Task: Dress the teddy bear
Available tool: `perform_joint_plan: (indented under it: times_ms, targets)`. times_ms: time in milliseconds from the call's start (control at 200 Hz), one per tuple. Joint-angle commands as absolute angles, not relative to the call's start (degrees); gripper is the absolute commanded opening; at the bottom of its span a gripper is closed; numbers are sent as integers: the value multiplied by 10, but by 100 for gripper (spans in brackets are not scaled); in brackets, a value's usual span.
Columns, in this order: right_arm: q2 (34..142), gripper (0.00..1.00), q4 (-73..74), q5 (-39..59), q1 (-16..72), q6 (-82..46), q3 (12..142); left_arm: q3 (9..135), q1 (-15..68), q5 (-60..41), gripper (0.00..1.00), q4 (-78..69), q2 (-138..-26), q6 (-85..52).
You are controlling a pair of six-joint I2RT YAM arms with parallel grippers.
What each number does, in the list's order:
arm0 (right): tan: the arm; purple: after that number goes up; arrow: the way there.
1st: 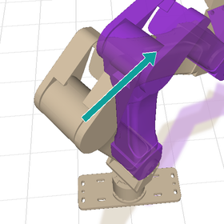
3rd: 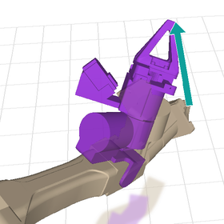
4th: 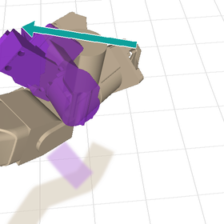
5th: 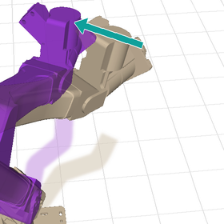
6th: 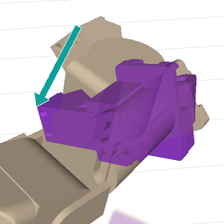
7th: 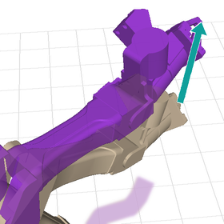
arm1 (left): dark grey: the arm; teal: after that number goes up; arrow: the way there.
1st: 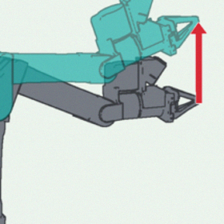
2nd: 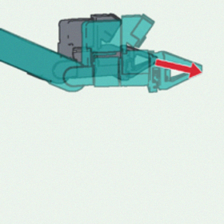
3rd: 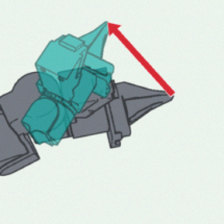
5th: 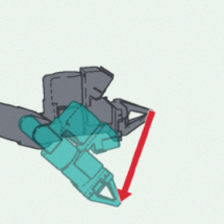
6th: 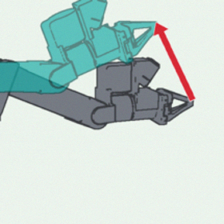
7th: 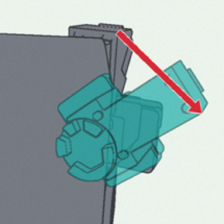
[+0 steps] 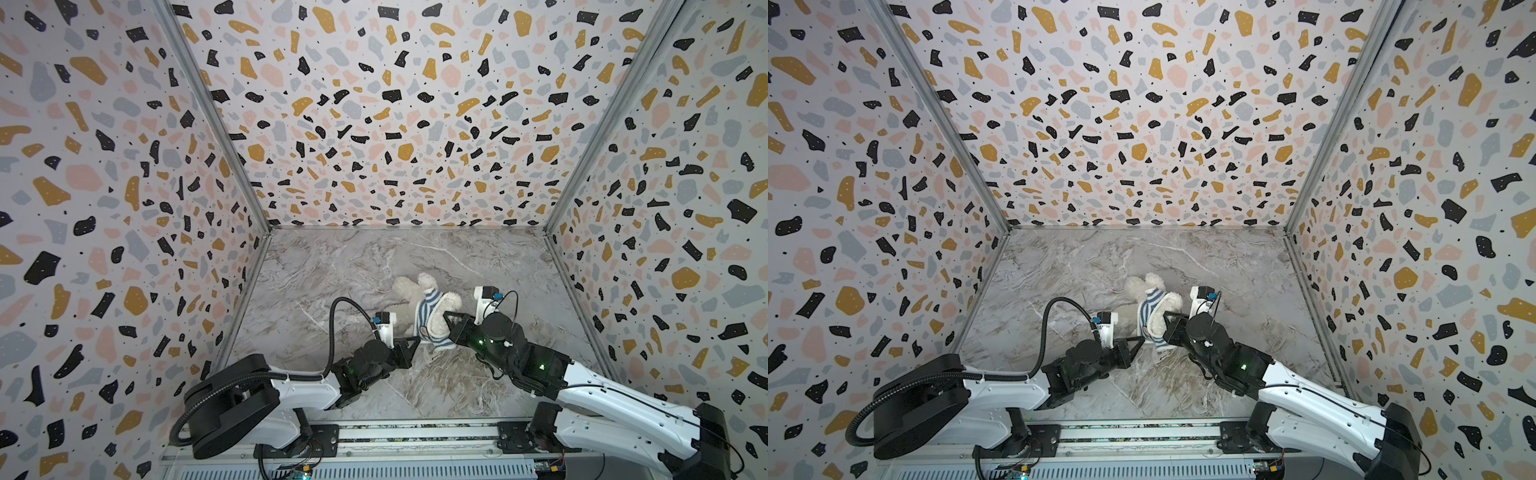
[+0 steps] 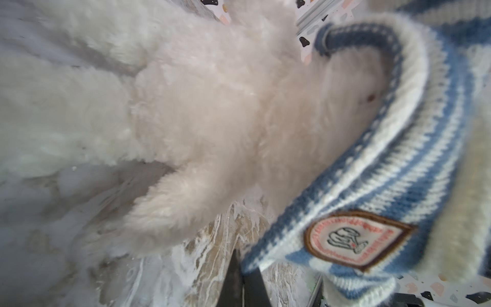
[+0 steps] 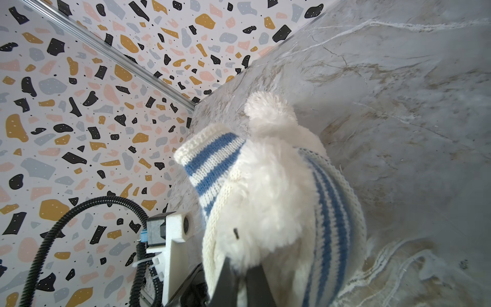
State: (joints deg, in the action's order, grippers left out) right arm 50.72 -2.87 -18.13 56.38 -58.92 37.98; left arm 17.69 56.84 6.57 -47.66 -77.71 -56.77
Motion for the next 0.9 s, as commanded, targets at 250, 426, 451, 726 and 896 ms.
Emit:
perform_joint_plan:
  times_ms: [250, 426, 451, 726, 896]
  targets:
    - [464, 0, -6, -170, 565, -591, 398, 138, 502, 89, 0, -425, -798, -532]
    - [457, 0, -22, -148, 564, -594, 415, 145, 488, 84, 0, -402, -783, -502]
    - [455, 0, -22, -147, 563, -595, 415, 149, 488, 80, 0, -398, -779, -489]
    - [484, 0, -2, -125, 554, -578, 403, 223, 553, -33, 0, -408, -734, -412]
    - [520, 0, 56, -18, 511, -445, 399, 218, 570, -57, 6, -414, -721, -430]
